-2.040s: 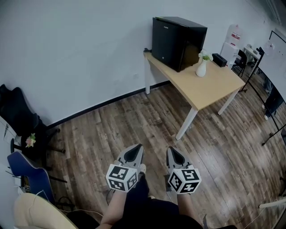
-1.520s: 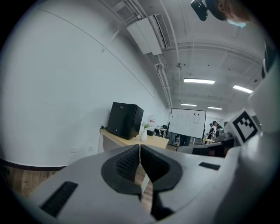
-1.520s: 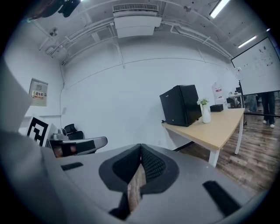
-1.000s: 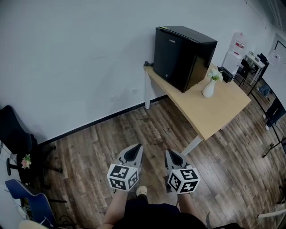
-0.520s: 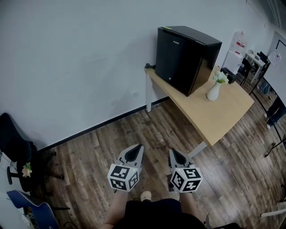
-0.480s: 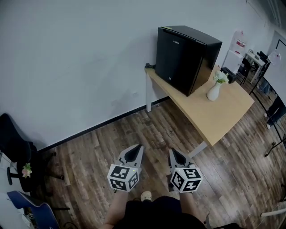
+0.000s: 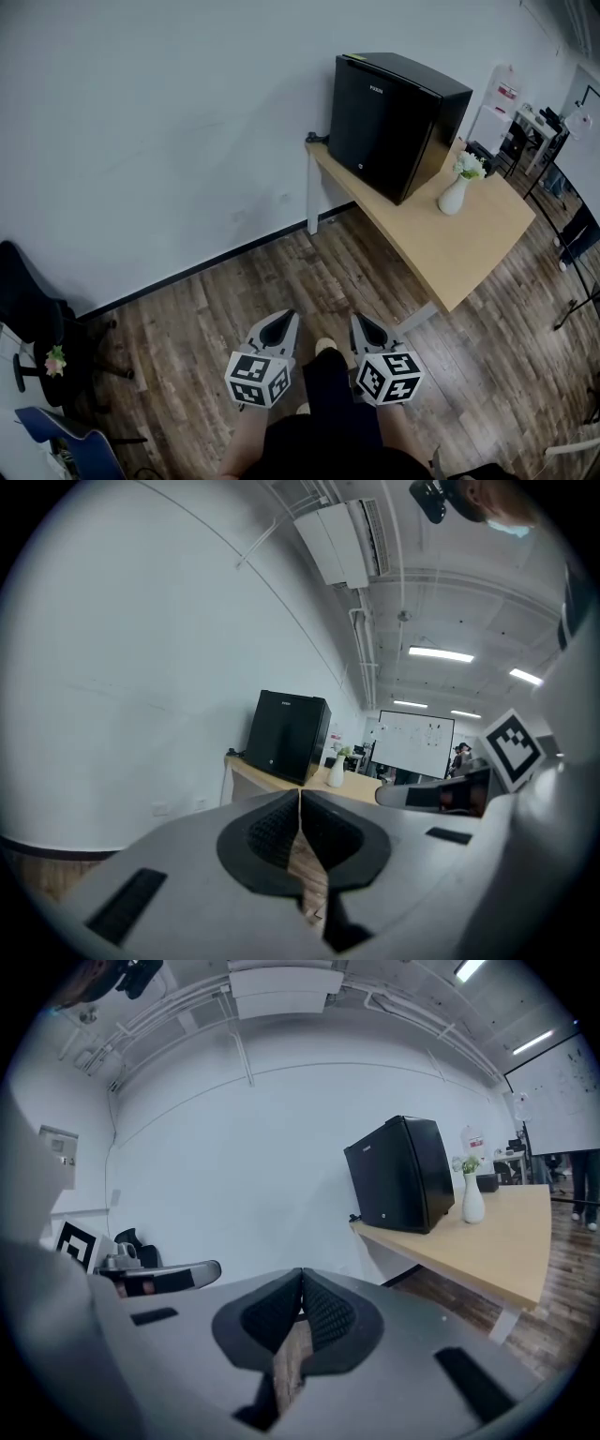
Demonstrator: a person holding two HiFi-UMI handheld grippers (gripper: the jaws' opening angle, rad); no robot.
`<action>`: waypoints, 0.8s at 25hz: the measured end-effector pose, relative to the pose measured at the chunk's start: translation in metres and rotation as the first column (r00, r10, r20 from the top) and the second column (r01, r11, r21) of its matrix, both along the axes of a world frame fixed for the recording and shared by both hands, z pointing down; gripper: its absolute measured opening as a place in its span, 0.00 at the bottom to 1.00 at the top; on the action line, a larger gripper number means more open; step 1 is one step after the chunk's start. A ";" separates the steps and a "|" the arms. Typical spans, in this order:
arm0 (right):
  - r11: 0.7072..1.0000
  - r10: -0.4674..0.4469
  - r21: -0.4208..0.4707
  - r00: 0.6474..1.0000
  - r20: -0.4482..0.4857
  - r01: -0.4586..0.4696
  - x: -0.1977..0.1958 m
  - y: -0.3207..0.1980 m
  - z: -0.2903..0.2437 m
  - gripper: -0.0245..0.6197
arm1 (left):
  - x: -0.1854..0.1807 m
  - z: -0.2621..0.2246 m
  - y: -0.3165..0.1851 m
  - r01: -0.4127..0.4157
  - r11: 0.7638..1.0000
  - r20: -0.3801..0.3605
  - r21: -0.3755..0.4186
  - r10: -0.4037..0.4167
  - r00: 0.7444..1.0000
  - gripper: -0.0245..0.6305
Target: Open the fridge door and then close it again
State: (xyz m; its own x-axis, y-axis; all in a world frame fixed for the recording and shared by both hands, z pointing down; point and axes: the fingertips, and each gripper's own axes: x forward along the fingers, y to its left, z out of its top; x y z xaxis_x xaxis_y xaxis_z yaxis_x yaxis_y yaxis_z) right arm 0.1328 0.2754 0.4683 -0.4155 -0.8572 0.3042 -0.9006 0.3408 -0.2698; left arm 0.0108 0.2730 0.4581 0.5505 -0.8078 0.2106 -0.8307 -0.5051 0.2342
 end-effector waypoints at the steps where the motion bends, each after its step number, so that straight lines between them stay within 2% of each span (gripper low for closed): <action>1: 1.000 -0.006 -0.001 1.000 0.001 0.006 -0.002 -0.004 0.001 0.02 | -0.001 0.000 -0.004 0.004 1.000 -0.001 0.001 -0.004 1.000 0.05; 9: 1.000 -0.026 0.003 1.000 -0.010 0.026 -0.005 -0.056 0.000 0.02 | -0.004 -0.001 -0.054 0.025 1.000 -0.003 0.009 -0.025 1.000 0.05; 20: 0.997 -0.072 0.000 0.997 -0.024 0.072 -0.001 -0.160 -0.002 0.02 | -0.006 -0.003 -0.155 0.086 0.996 -0.009 0.009 -0.086 0.996 0.05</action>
State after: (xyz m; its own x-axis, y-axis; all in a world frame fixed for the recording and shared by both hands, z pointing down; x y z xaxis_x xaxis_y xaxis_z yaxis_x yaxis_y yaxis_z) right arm 0.1313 0.1153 0.4660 -0.4689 -0.8256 0.3139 -0.8798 0.4056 -0.2477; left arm 0.0046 0.1178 0.4550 0.4809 -0.8540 0.1986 -0.8690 -0.4341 0.2375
